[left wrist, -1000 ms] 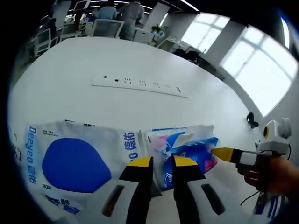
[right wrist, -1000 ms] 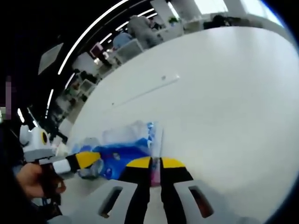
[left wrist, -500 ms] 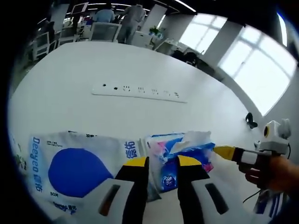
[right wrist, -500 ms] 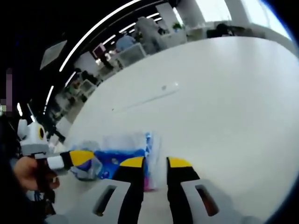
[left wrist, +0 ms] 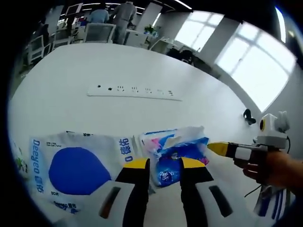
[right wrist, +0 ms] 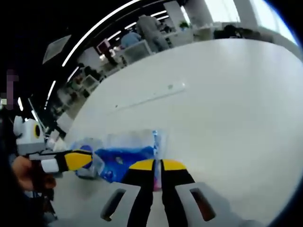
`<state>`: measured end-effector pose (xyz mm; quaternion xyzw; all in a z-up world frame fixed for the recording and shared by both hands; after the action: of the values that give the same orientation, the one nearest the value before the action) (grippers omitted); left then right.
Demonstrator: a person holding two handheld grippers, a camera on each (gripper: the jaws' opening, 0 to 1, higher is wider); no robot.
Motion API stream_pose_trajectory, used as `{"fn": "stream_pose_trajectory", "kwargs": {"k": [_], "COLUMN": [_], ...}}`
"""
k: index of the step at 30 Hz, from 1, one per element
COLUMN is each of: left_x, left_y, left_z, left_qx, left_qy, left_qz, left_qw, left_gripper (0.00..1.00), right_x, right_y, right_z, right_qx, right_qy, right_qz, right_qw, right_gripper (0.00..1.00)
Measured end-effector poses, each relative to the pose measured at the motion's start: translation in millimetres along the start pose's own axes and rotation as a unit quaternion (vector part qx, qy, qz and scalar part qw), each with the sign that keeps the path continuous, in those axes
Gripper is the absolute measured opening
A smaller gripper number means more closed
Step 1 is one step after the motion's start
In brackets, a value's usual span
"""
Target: Arrange the tabletop items into an orderly group along one side of the table until the central work area is clear of visible clutter.
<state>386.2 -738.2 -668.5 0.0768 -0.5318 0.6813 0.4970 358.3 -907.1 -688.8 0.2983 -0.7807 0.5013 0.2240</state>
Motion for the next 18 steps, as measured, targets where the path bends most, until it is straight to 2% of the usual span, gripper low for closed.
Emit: {"fn": "stream_pose_trajectory", "kwargs": {"k": [5, 10, 14, 18], "left_x": [3.1, 7.4, 14.2, 24.9], "left_y": [-1.6, 0.4, 3.9, 5.6], "left_z": [-0.7, -1.7, -3.8, -6.3], "left_qx": [-0.002, 0.000, 0.001, 0.005], "left_qy": [0.000, 0.000, -0.001, -0.002], "left_qz": [0.003, 0.005, 0.008, 0.018], "left_qw": [1.0000, 1.0000, 1.0000, 0.9998], "left_gripper": [0.24, 0.25, 0.25, 0.26], "right_x": [0.2, 2.4, 10.6, 21.3], "right_y": [-3.1, -2.8, -2.0, -0.2], "right_z": [-1.3, -2.7, -3.0, -1.5], "right_qx": [0.002, 0.005, 0.010, 0.009], "right_qy": [-0.003, -0.004, -0.001, 0.003], "right_qz": [0.003, 0.004, 0.011, 0.021], "right_qw": [1.0000, 1.0000, 0.9999, 0.9997], "right_gripper": [0.02, 0.09, 0.14, 0.16]}}
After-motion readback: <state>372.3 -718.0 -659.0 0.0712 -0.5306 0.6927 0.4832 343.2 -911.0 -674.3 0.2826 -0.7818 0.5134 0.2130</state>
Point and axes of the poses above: the point that each gripper's makers call its tool centre point, and the gripper's own axes: x roughly backward along the fingers, z roughly to its right, y roughly out of its underside, the point moved 4 cm from there along x, roughly backward along the fingers, and after that the axes turned 1 degree about z, right-handed, at the moved point
